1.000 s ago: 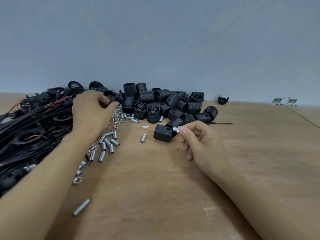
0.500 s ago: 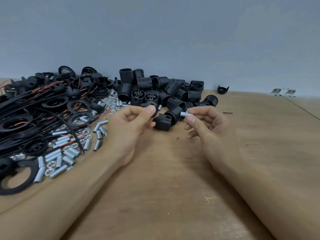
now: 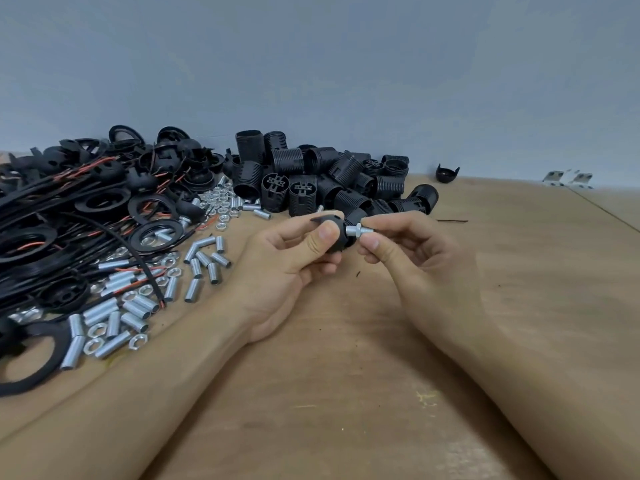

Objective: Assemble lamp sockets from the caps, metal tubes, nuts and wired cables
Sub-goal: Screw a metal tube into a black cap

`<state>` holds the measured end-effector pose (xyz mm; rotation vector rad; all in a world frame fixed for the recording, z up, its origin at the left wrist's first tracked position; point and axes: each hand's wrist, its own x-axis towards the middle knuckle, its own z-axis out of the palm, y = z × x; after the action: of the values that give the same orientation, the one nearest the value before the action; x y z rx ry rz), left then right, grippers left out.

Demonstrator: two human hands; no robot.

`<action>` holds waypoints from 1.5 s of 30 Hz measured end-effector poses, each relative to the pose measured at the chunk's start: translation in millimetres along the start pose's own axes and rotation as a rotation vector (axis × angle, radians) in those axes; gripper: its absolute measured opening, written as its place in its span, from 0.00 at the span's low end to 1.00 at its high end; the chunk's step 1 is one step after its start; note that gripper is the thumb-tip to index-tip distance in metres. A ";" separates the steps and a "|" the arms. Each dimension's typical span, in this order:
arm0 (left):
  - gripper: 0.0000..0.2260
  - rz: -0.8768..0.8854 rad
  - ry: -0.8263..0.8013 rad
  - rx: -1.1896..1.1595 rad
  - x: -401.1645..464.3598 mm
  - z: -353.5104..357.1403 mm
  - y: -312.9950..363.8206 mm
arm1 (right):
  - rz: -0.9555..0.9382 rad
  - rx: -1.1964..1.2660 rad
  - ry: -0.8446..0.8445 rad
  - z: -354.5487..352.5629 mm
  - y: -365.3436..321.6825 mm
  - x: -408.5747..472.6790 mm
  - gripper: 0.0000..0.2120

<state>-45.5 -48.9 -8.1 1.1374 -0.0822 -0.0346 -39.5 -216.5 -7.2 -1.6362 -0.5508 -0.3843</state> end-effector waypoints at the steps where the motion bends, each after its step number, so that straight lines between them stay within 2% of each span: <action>1: 0.22 -0.001 -0.018 0.017 -0.2 -0.1 -0.2 | 0.003 -0.003 0.000 -0.7 0.2 0.4 0.10; 8: 0.21 0.007 -0.065 0.123 -1.1 -1.4 -2.3 | 0.010 -0.008 -0.065 -5.1 0.9 -0.5 0.10; 12: 0.23 0.057 -0.073 0.130 -1.7 -2.9 -3.5 | 0.035 -0.089 -0.053 -6.8 -0.1 -0.2 0.02; 18: 0.20 0.117 -0.135 0.191 -1.4 -3.7 -4.8 | 0.085 -0.284 -0.115 -1.9 1.1 -0.3 0.22; 26: 0.21 0.127 -0.186 0.198 -3.0 -2.4 -4.2 | 0.197 -0.149 -0.077 1.4 -0.6 -1.7 0.31; 30: 0.22 0.160 -0.111 0.220 -1.2 -1.0 -5.2 | 0.326 -0.133 -0.060 -2.0 -5.2 -1.1 0.39; 32: 0.22 0.167 -0.048 0.206 0.8 -1.2 -5.6 | 0.358 -0.100 -0.079 -6.4 -3.1 1.1 0.35; 35: 0.22 0.169 -0.027 0.193 1.3 -1.4 -6.0 | 0.263 -0.090 -0.125 -8.7 -1.3 1.4 0.13; 37: 0.23 0.160 -0.027 0.189 0.7 -1.8 -5.8 | 0.190 -0.118 -0.138 -7.3 -1.1 1.5 0.05; 38: 0.23 0.156 -0.030 0.191 0.5 -2.0 -5.8 | 0.167 -0.161 -0.132 -7.1 -0.6 1.7 0.05; 40: 0.22 0.152 -0.055 0.209 -0.1 -2.0 -5.2 | 0.142 -0.260 -0.135 -5.3 0.3 1.2 0.16; 43: 0.23 0.149 -0.066 0.229 -0.2 -1.6 -5.5 | 0.263 -0.203 -0.129 -6.0 -3.4 0.9 0.31; 45: 0.22 0.145 -0.055 0.213 0.6 -1.6 -5.1 | 0.293 -0.158 -0.152 -8.0 -3.9 0.1 0.26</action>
<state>-44.7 -49.6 -13.4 1.3405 -0.2211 0.0733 -41.1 -224.1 -2.8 -1.8782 -0.3918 -0.0883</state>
